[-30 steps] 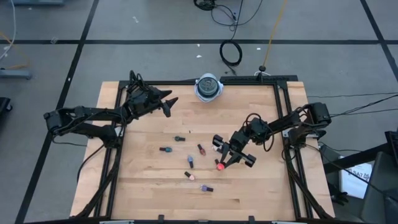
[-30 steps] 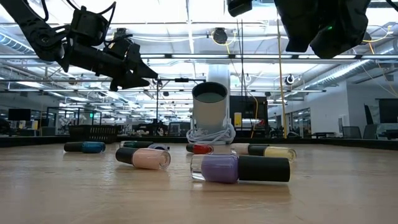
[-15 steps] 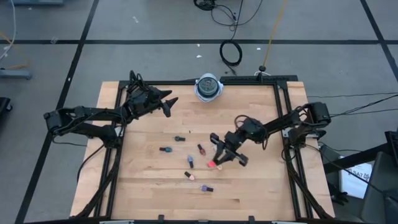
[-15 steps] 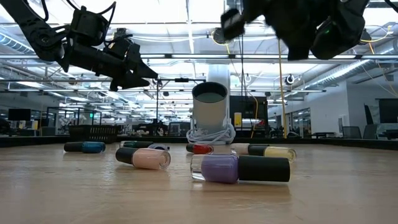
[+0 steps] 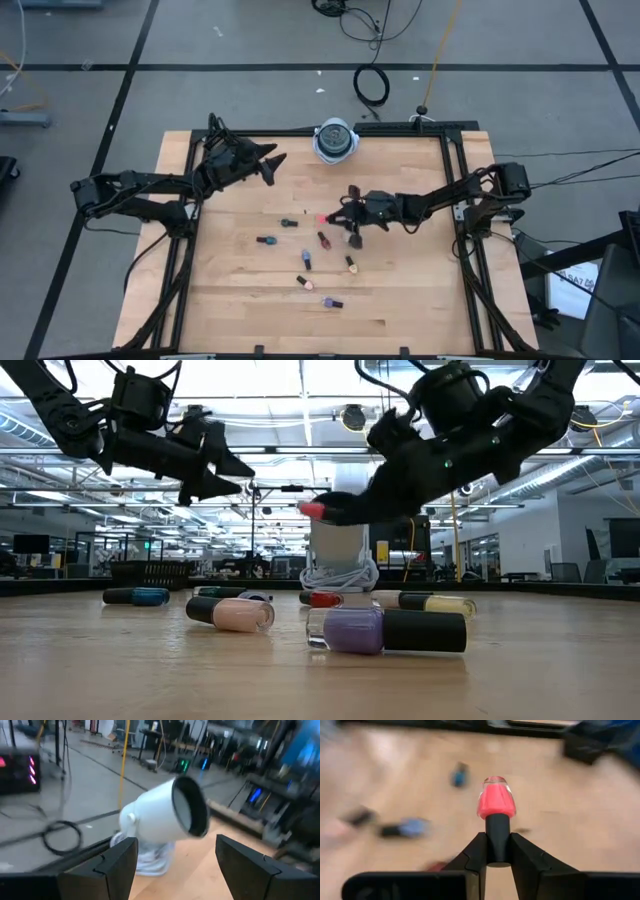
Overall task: Pick & Place Nail Polish
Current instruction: Put the pink nail polish bottle into the black bin, then put the white nail polish bottle into the black bin
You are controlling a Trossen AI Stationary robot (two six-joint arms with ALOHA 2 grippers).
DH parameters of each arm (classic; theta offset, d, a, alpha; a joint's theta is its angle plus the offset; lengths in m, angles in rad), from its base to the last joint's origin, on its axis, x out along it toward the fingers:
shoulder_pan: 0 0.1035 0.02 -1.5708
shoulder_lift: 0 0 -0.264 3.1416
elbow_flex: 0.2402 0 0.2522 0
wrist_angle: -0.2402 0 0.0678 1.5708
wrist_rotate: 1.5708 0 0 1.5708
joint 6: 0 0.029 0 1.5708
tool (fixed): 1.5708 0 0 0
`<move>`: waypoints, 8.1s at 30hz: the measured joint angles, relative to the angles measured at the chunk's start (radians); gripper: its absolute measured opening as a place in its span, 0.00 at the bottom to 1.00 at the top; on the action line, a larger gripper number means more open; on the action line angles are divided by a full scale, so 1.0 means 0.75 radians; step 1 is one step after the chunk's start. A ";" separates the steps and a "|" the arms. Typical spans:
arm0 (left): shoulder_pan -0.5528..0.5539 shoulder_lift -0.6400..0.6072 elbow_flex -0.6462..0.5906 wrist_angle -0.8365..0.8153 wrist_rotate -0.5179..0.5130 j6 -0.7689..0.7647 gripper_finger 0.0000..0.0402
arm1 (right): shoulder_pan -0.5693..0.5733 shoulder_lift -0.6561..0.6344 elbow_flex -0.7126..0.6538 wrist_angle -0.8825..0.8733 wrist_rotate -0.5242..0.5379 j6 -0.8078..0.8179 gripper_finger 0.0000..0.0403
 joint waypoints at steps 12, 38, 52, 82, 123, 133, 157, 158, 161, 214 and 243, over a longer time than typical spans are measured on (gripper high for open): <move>-0.184 0.185 0.002 -0.018 0.040 -0.504 0.64 | 0.127 0.000 0.000 0.082 0.671 -0.591 0.13; -0.566 0.668 0.477 0.030 0.074 -0.226 0.64 | 0.190 0.000 0.000 0.188 0.712 -0.583 0.13; -0.566 0.667 0.477 0.040 0.074 -0.268 0.46 | 0.196 0.000 0.000 0.218 0.782 -0.607 0.13; -0.363 0.190 0.477 -0.880 -0.495 0.121 0.13 | 0.184 -0.227 -0.027 -0.110 0.631 -0.106 0.49; 0.369 0.263 0.401 -1.594 -0.924 -0.180 0.74 | 0.145 -0.295 -0.112 -0.047 0.629 -0.053 0.45; 0.368 0.263 0.401 -1.565 -0.878 -0.158 0.86 | 0.179 -0.301 -0.112 -0.085 0.442 0.123 0.45; 0.312 0.263 0.401 -1.438 -0.562 -0.258 0.84 | 0.438 -0.018 -0.111 -0.400 0.528 0.651 0.45; 0.304 0.263 0.401 -1.423 -0.562 -0.248 0.84 | 0.434 0.005 -0.111 -0.394 0.528 0.650 0.45; 0.282 0.263 0.401 -1.395 -0.562 -0.217 0.84 | 0.417 0.056 -0.111 -0.353 0.523 0.647 0.45; 0.013 -0.218 0.402 -1.353 -0.575 -0.066 0.75 | 0.092 -0.341 -0.112 -0.192 0.445 -0.011 0.12; -0.009 -0.186 0.401 -1.297 -0.566 -0.026 0.75 | 0.169 -0.326 -0.307 1.211 -0.876 0.530 0.12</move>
